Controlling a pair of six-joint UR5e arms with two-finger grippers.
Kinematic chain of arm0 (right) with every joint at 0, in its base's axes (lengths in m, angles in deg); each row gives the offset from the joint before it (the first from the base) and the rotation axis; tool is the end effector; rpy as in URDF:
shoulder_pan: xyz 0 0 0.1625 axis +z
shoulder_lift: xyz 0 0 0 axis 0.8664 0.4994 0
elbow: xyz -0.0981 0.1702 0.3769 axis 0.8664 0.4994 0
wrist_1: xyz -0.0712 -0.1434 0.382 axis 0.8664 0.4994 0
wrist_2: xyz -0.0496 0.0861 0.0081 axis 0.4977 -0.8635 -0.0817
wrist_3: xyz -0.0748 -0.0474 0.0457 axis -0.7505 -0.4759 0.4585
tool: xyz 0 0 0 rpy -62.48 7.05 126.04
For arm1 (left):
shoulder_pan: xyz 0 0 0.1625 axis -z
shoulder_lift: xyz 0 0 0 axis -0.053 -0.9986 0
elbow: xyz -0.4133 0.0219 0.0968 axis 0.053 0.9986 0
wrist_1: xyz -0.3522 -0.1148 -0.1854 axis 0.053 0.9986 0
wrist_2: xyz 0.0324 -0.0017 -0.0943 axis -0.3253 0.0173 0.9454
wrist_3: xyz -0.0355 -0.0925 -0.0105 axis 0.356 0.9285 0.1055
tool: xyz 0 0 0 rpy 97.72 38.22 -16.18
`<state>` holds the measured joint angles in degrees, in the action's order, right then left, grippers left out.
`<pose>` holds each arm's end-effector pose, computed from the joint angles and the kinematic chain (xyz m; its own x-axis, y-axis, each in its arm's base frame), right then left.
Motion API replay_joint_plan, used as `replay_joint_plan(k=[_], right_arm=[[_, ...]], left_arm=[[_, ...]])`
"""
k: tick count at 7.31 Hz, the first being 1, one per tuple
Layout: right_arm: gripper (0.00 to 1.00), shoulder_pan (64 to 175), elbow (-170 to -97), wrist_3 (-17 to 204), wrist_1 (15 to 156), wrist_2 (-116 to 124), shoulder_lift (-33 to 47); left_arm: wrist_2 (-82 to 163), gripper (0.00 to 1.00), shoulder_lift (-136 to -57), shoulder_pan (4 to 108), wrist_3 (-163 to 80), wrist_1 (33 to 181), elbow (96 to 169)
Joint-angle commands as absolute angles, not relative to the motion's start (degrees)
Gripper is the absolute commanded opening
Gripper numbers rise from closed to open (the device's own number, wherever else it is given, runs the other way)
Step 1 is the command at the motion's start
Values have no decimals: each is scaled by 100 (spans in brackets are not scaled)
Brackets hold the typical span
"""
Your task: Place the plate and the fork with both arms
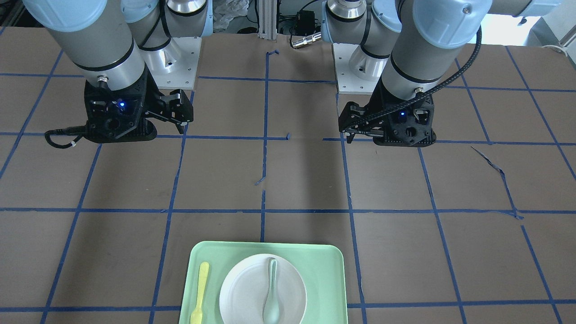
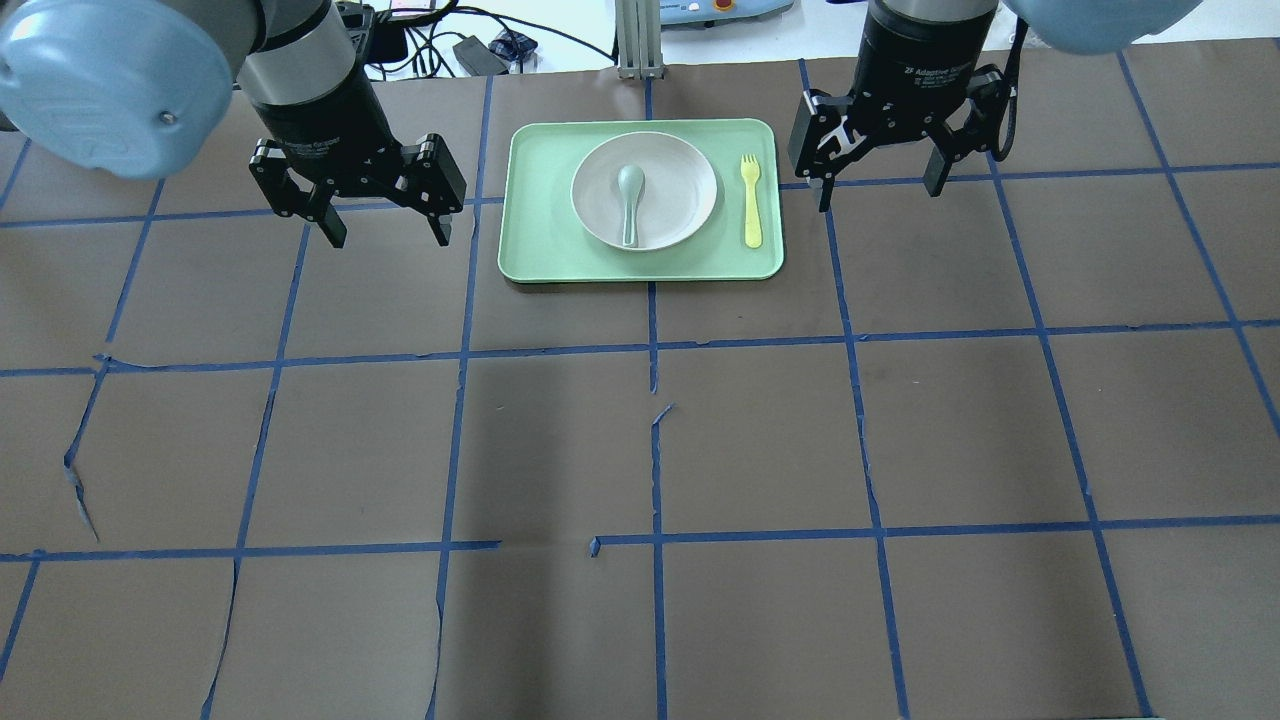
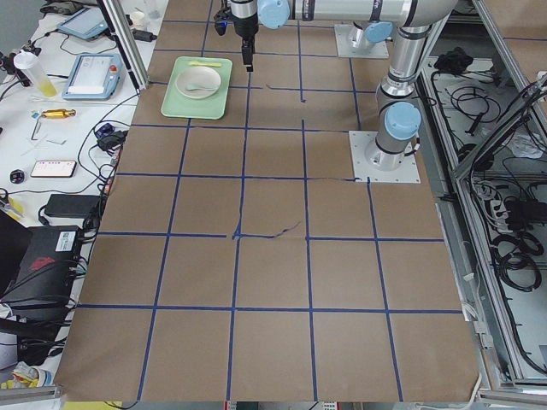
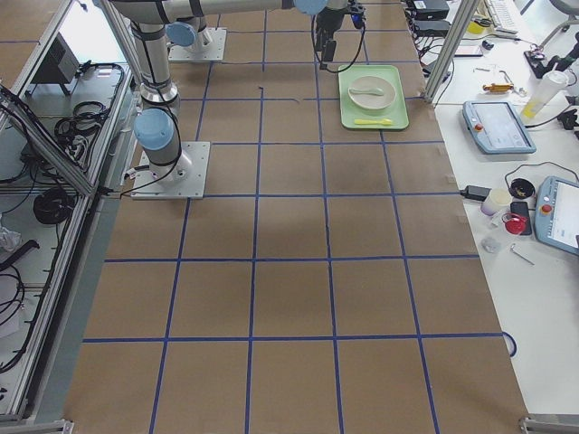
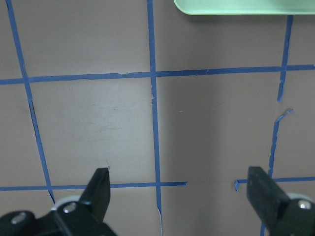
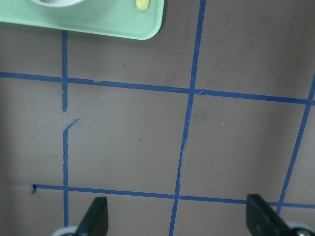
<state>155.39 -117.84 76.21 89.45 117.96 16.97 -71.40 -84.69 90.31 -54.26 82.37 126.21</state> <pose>0.1836 -0.5423 0.4847 -0.9945 -0.1043 0.0087 -0.1026 0.9878 0.1173 -0.1642 -0.5332 0.4584 -0.9998 0.0193 -0.0081 0.0187 0.9971 0.0740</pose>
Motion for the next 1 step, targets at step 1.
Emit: replay_joint_plan(k=[1], right_arm=[[100,15540,-11821,7627,8959,11801,1699]], left_arm=[[-7145,100,-8458,9048,-5424,8248,12618]])
